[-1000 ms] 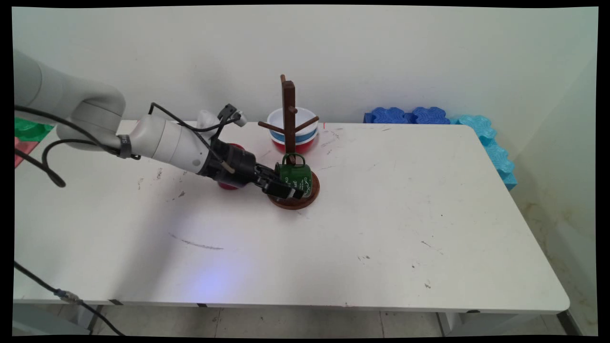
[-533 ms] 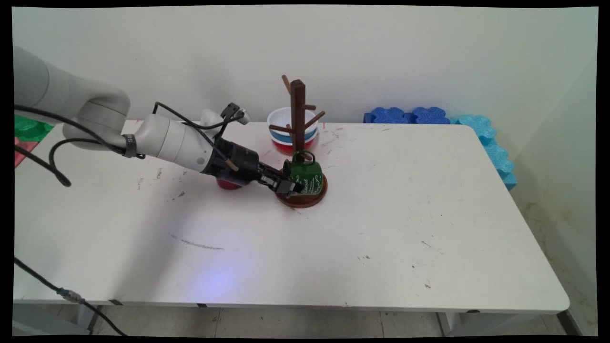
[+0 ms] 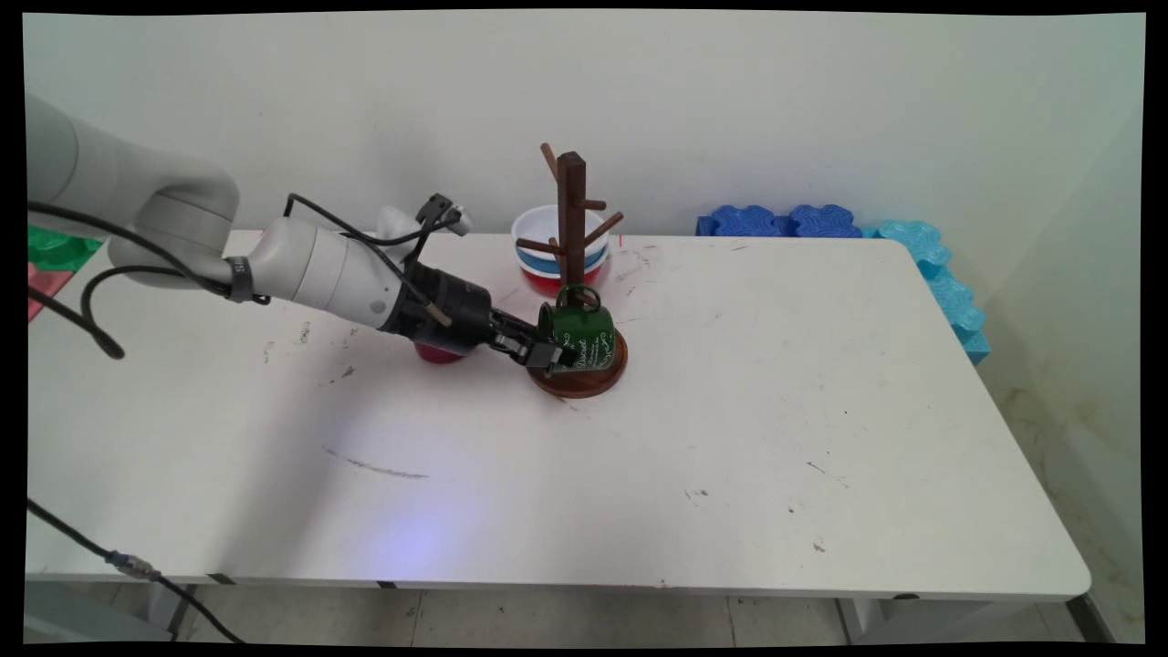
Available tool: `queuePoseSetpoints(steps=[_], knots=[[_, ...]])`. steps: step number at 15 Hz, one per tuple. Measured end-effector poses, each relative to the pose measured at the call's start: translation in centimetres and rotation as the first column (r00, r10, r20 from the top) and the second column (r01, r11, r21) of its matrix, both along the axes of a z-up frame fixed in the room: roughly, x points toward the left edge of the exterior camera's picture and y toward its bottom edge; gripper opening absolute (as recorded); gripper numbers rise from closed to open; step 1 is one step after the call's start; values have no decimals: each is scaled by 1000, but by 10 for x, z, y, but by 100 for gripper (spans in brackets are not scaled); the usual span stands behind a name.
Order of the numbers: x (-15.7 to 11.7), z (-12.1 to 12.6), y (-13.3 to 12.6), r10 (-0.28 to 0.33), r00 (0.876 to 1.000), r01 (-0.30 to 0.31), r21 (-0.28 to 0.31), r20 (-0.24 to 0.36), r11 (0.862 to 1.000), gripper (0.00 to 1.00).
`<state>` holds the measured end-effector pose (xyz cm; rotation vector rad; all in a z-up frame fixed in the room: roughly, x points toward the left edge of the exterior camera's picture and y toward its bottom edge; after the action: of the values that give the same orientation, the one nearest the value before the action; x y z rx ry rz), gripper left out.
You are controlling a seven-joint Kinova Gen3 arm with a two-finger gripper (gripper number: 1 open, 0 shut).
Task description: Place the picked object on the table
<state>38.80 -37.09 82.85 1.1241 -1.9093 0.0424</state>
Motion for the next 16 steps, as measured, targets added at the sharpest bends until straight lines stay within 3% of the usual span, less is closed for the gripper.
queuePoseSetpoints(steps=[16], knots=[[-6, 27, 26, -75, 997, 75, -48, 0, 996, 0]])
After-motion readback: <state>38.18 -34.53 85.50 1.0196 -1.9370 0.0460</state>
